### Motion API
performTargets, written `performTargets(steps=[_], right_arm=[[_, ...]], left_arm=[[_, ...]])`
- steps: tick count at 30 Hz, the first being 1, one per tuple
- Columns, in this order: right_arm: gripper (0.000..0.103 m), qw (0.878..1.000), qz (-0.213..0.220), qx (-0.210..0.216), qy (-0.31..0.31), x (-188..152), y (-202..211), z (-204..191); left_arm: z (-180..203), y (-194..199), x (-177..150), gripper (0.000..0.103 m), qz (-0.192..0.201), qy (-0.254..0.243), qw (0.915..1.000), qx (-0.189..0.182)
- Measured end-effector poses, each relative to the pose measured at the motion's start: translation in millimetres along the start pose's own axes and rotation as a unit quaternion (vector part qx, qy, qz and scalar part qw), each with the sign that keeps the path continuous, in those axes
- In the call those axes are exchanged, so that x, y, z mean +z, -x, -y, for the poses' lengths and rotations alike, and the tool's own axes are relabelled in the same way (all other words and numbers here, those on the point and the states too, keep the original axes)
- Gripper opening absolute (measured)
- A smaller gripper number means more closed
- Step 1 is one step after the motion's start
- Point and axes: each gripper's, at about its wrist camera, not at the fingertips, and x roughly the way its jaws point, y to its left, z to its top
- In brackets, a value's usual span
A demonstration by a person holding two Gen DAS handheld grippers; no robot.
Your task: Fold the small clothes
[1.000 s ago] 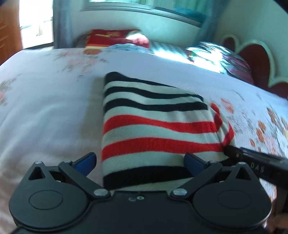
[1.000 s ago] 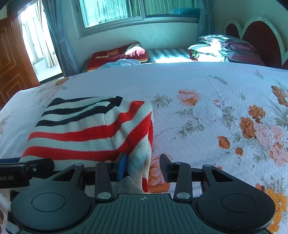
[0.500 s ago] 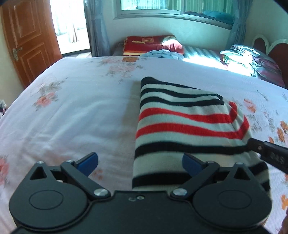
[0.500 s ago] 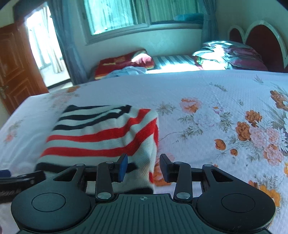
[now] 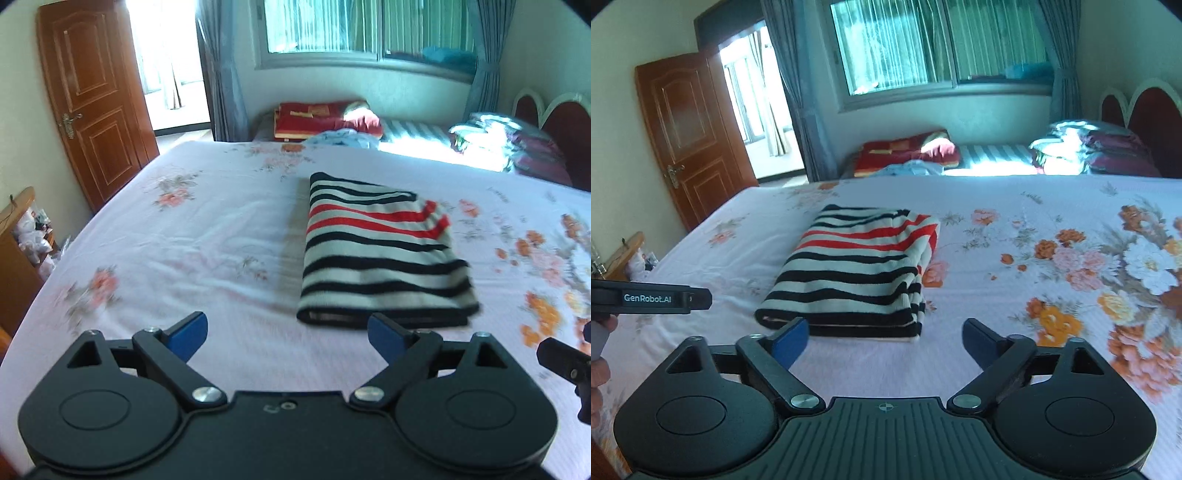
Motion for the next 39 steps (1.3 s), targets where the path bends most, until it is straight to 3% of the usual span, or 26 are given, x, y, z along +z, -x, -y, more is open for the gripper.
performTargets(steps=[1, 8, 14, 22, 39], right_arm=[[0.103, 1.000, 0.009, -0.002, 0.000, -3, 16, -2], [0.103, 0.997, 0.079, -0.008, 0.024, -14, 123, -22], [0.103, 0.994, 0.103, -0.020, 0.008, -26, 170, -27], [0.103, 0.993, 0.120, -0.014, 0.010, -35, 193, -34], [0.103, 0.991, 0.129, -0.021, 0.024, -44, 208, -36]], left_arm=[[1, 15, -5, 0.094, 0.005, 0.001, 1.0000, -0.003], [4, 112, -43, 0.099, 0.033, 0.017, 0.9992, -0.013], [6, 167, -64, 0.101, 0.054, 0.017, 0.9984, -0.006], [2, 203, -80, 0.101, 0.081, 0.021, 0.9965, 0.001], [-5, 222, -89, 0.101, 0.098, 0.032, 0.9947, 0.001]])
